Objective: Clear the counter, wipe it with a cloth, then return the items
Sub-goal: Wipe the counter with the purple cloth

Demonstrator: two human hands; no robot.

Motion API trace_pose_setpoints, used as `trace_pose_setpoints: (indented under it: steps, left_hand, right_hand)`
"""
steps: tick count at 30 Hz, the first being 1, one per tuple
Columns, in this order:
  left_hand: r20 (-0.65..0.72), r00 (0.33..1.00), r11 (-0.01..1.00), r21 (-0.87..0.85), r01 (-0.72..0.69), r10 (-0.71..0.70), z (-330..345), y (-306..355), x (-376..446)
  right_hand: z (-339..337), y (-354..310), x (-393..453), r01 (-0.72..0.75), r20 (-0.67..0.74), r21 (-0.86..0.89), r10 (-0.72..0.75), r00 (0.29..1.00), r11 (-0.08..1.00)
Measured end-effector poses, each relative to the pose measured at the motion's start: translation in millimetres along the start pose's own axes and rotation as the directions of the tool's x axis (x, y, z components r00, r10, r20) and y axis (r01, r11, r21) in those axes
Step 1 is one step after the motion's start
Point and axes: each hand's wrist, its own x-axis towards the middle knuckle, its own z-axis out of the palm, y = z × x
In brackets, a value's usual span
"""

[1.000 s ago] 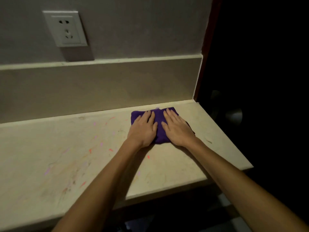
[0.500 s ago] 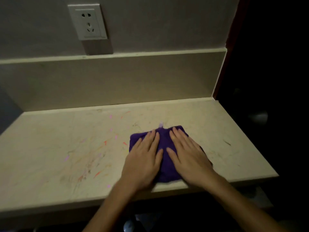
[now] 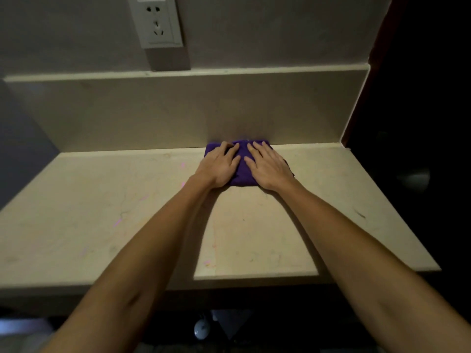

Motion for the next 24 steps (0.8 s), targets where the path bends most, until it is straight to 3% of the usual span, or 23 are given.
trace_pose_setpoints:
  steps: [7,12,15,19,24]
  left_hand:
    - [0.048,0.999,0.998,0.054,-0.026,0.023,-10.5,19.0,-78.2]
    - [-0.072,0.997,0.999,0.037,0.02,-0.017,-15.7,46.0,-204.3]
    - [-0.071,0.996,0.997,0.052,0.058,-0.055,-14.8,54.7,-243.6]
    - [-0.06,0.997,0.999,0.022,0.043,-0.041,-19.3,47.6,-235.5]
    - [-0.006,1.0,0.997,0.076,0.017,-0.017,-19.9,-2.9,-151.6]
  right_hand:
    - [-6.4,-24.1,-77.1,0.032,0.019,0.019,-0.032,0.999,0.999]
    - [-6.1,-56.7,-182.8,0.105,0.026,0.052,-0.106,0.994,0.993]
    - [-5.6,-65.5,-213.0,0.142,0.042,0.038,-0.143,0.989,0.989]
    - [-7.4,-66.5,-206.7,0.151,0.06,0.025,-0.153,0.986,0.988]
    - [0.7,-70.0,-113.8,0.14,0.033,0.039,-0.141,0.989,0.989]
